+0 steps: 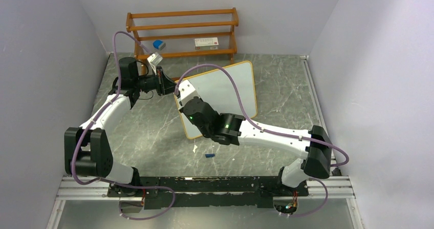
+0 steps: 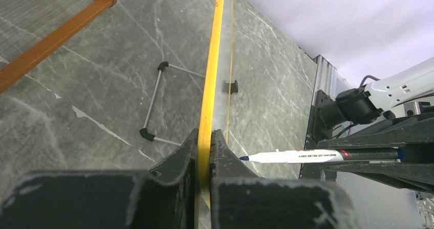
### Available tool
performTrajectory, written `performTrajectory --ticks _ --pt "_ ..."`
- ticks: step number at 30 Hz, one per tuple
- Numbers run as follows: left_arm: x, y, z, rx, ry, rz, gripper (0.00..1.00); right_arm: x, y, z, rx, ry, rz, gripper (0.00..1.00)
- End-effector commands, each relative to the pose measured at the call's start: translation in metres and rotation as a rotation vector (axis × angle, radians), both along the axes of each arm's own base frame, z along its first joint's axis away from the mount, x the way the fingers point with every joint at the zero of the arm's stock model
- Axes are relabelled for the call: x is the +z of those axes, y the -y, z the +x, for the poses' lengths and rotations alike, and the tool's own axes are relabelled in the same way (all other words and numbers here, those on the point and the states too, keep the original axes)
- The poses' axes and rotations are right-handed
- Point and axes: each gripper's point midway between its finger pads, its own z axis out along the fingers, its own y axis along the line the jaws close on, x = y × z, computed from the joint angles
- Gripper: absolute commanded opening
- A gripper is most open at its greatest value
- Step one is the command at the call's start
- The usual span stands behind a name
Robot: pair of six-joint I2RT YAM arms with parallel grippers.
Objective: Write a sentence on the whiteboard
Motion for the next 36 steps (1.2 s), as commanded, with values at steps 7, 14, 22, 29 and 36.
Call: performTrajectory --ticks 7,14,22,29,36 --pt "-0.037 -0.007 0.009 0.056 -0.017 0.101 0.05 0.015 -0.005 0.012 -0.047 0.036 0.062 0.00" --pt "-0.037 -0.007 0.009 0.053 -0.021 0.096 0.05 0.013 -0.007 0.014 -0.044 0.028 0.067 0.00" --pt "-0.038 -0.007 0.009 0.053 -0.021 0.097 0.05 0.013 -0.007 0.017 -0.053 0.031 0.073 0.00" --pt "-0.038 -0.006 0.008 0.049 -0.022 0.095 0.05 0.013 -0.008 0.018 -0.051 0.034 0.082 0.00" --pt "-0.039 -0.006 0.008 0.050 -0.028 0.097 0.05 0.010 -0.009 0.022 -0.055 0.033 0.083 0.00"
